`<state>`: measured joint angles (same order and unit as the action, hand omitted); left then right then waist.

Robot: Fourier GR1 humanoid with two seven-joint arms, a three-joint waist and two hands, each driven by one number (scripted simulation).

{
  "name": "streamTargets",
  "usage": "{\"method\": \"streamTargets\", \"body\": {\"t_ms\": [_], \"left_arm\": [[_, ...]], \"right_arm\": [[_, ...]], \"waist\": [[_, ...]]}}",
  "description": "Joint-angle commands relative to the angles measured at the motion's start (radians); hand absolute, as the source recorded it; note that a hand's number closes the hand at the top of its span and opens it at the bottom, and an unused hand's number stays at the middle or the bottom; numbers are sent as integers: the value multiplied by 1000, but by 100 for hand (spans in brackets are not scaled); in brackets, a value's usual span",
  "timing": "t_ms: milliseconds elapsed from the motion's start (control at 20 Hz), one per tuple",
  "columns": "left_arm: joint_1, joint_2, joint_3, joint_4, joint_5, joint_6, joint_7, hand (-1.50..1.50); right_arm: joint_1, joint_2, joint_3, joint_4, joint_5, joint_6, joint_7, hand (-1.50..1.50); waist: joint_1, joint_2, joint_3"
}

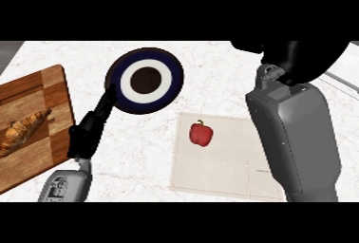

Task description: Pick the cupcake from the placemat and place it in the tiered shelf

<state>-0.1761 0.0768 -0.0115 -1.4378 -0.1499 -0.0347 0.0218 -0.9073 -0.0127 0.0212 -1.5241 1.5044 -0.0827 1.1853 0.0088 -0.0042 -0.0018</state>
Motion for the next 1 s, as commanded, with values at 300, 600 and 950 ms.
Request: {"method": "streamTargets", "body": {"t_ms": [300,600,950], "left_arm": [[-5,-4,6,17,1,2,-19,0],[-51,-4,14,51,-4,7,10,0],[-31,9,32,43,15,-10,-24,0]], "right_arm": [[-233,-89,-178,27,122,235,68,150],[-203,-123,-234,36,175,191,19,150],[-250,-227,-292,126,196,170,-59,150]], "waist": [[-8,1,1],[-12,3,1],[-5,5,1]]}}
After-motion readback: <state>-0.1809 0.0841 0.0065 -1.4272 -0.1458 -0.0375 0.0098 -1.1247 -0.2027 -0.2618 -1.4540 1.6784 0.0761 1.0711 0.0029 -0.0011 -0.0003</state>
